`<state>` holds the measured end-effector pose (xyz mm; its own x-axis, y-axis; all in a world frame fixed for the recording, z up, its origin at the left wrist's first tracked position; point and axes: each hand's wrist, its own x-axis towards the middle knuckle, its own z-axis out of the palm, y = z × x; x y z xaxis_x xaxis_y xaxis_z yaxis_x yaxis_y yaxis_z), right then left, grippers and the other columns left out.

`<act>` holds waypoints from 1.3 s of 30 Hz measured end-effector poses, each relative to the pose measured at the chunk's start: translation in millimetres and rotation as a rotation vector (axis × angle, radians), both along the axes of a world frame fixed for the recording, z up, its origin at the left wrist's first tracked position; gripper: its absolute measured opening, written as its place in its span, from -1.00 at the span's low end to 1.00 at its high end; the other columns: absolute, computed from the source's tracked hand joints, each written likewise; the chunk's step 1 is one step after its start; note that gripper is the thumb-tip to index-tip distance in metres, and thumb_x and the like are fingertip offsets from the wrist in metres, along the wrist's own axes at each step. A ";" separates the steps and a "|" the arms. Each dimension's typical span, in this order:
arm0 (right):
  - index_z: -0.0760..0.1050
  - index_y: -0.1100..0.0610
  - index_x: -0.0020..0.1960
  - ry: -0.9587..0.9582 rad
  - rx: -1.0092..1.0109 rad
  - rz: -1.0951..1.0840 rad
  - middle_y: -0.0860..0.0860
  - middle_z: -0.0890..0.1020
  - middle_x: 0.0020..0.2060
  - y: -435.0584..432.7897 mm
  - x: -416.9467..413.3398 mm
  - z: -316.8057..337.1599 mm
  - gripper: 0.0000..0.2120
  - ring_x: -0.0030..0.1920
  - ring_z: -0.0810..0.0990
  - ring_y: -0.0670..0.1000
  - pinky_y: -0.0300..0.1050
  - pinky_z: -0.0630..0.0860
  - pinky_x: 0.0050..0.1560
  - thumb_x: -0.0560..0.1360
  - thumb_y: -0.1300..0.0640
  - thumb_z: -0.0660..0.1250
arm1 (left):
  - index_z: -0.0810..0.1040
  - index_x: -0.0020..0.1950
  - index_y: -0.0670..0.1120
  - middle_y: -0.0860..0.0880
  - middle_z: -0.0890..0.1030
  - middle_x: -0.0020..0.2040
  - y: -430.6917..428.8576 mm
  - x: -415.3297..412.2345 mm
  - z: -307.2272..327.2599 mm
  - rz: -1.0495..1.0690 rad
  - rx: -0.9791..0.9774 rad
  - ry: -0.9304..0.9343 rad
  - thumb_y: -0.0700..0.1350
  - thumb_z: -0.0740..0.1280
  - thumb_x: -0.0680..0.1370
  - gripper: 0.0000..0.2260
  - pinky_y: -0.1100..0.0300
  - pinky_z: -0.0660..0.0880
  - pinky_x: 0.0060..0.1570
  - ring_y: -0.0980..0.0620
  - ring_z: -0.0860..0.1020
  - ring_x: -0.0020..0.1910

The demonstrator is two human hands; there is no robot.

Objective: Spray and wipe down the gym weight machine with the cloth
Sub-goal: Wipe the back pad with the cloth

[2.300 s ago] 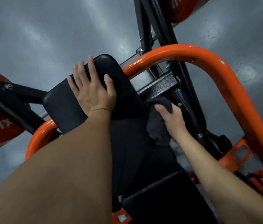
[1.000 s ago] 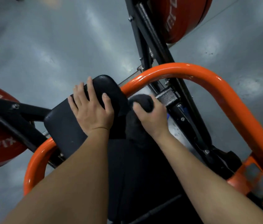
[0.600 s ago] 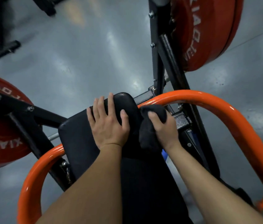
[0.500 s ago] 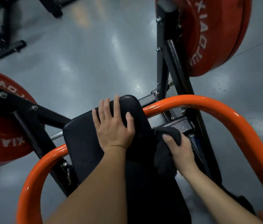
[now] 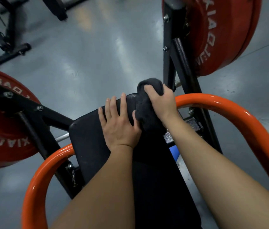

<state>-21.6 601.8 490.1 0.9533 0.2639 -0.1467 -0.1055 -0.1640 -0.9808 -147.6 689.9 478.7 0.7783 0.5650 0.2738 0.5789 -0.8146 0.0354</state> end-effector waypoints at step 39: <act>0.56 0.04 0.12 0.159 -0.189 -0.113 -0.11 0.65 -0.03 -98.2 -120.5 47.5 -0.65 0.11 0.60 -0.02 -0.12 0.45 0.13 0.53 -0.21 0.39 | 0.20 0.64 0.06 -0.06 0.26 0.61 2.6 -2.9 8.7 -0.033 -0.105 0.000 0.31 -0.08 0.63 -0.36 -0.13 -0.07 0.60 -0.05 0.12 0.63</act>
<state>-142.0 503.6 537.5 0.9363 0.1107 -0.3332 -0.2837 -0.3210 -0.9036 -150.5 692.5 487.5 0.7969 0.5649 0.2142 0.5521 -0.8249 0.1214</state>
